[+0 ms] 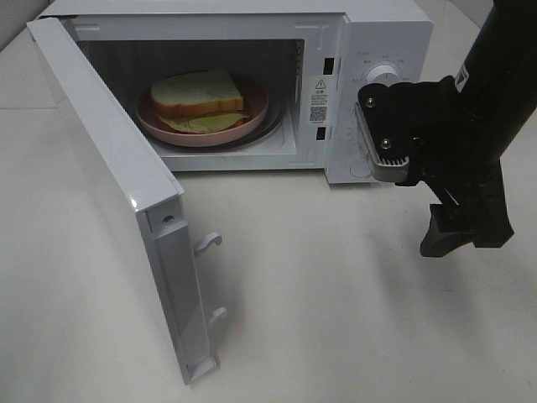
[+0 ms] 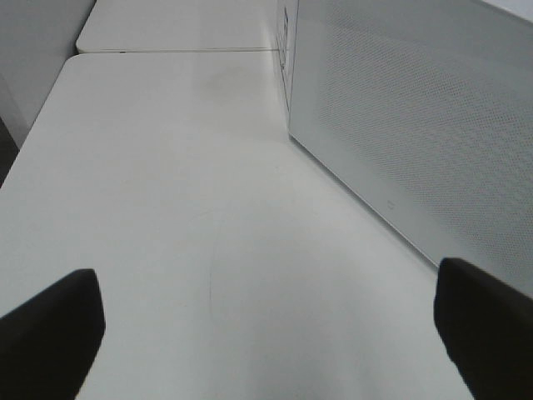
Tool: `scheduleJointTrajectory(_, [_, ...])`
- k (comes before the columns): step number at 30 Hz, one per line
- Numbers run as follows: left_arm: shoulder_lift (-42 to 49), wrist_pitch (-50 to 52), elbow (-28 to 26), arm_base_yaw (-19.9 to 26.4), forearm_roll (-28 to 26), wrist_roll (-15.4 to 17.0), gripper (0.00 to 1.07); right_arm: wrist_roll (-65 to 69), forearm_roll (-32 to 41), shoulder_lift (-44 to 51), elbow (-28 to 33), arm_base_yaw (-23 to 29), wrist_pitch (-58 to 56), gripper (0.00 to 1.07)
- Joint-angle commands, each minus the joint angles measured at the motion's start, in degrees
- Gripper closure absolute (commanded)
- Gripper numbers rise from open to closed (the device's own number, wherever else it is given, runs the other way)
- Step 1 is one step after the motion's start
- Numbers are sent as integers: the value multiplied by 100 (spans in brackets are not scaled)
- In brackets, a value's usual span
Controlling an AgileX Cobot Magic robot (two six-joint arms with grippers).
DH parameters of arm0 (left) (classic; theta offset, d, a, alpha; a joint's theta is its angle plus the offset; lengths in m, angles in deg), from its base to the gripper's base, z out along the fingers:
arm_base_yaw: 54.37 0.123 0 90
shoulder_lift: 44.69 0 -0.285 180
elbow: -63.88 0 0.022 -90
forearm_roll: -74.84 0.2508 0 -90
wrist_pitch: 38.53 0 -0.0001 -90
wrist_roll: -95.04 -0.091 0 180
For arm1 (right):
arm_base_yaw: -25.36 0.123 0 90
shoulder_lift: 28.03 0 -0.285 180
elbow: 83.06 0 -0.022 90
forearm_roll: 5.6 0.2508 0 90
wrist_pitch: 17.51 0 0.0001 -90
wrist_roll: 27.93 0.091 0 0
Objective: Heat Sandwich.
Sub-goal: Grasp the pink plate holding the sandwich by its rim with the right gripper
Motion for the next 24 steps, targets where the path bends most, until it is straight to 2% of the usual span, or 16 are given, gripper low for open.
scheduleJointTrajectory(1, [132,0,6,6,6,29,3,195,23,40,-29,17,92,19])
scheduleJointTrajectory(9, [132,0,6,6,6,29,3,189,-183,11,-195,160,246,20])
scheduleJointTrajectory(16, [132,0,6,6,6,29,3,195,-304,-275,-842,619,275,20])
scheduleJointTrajectory(24, [132,0,6,6,6,29,3,160,-327,-636,-1318,682,550,20])
